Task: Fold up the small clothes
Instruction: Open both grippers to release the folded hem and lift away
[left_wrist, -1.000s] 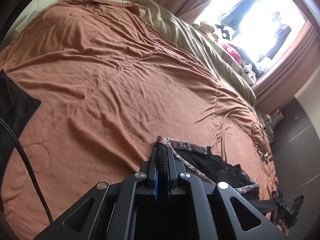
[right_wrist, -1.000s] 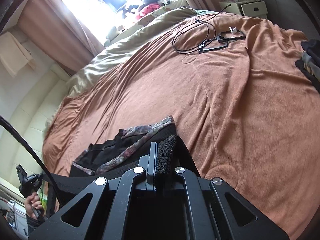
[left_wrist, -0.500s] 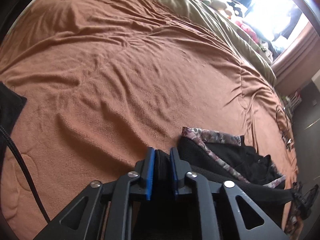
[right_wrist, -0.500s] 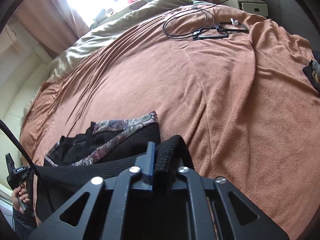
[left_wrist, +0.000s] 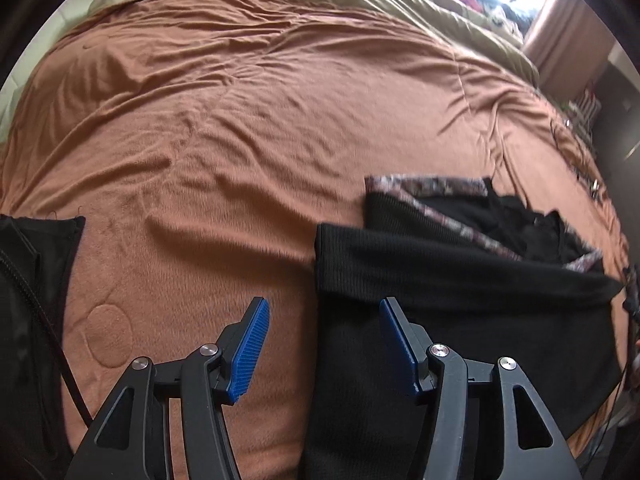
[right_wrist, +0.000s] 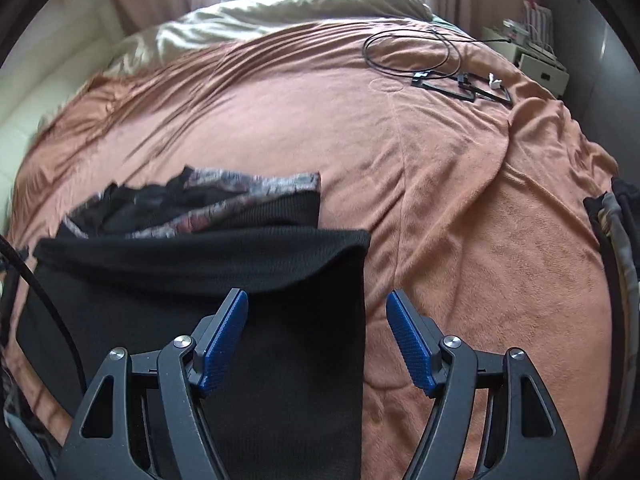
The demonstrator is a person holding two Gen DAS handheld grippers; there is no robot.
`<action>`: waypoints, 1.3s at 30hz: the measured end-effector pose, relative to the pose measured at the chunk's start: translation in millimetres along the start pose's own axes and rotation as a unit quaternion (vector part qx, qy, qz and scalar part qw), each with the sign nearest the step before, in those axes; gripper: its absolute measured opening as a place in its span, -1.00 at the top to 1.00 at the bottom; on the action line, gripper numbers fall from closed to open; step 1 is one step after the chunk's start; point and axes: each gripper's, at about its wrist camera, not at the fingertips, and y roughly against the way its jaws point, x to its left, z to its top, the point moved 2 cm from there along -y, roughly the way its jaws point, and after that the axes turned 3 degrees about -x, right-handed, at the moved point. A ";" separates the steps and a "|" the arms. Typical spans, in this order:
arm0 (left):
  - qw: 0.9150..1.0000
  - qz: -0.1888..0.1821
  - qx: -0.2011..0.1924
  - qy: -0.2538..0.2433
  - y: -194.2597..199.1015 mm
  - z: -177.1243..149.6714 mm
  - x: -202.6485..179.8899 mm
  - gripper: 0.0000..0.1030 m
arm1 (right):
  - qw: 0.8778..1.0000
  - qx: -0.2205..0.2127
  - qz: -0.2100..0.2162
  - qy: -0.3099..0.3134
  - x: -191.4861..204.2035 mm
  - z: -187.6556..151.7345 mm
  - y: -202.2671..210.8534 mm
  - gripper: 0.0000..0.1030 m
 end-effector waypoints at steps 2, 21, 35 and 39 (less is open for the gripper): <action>1.000 0.006 0.009 -0.020 -2.0 -6.0 -5.9 -0.15 | 1.000 0.010 -0.011 0.015 3.8 -1.2 -0.5 -0.36; 0.992 0.078 0.051 -0.086 -66.8 22.9 -28.3 -0.15 | 0.992 0.071 -0.078 0.075 32.9 29.3 -79.3 -0.36; 0.994 0.094 0.017 -0.049 -96.7 79.8 -29.5 -0.22 | 0.992 0.046 -0.107 0.045 23.5 81.6 -133.4 -0.36; 0.995 0.089 0.004 -0.036 -93.3 84.2 -30.6 -0.19 | 0.994 0.031 -0.100 0.017 15.5 87.0 -138.1 -0.36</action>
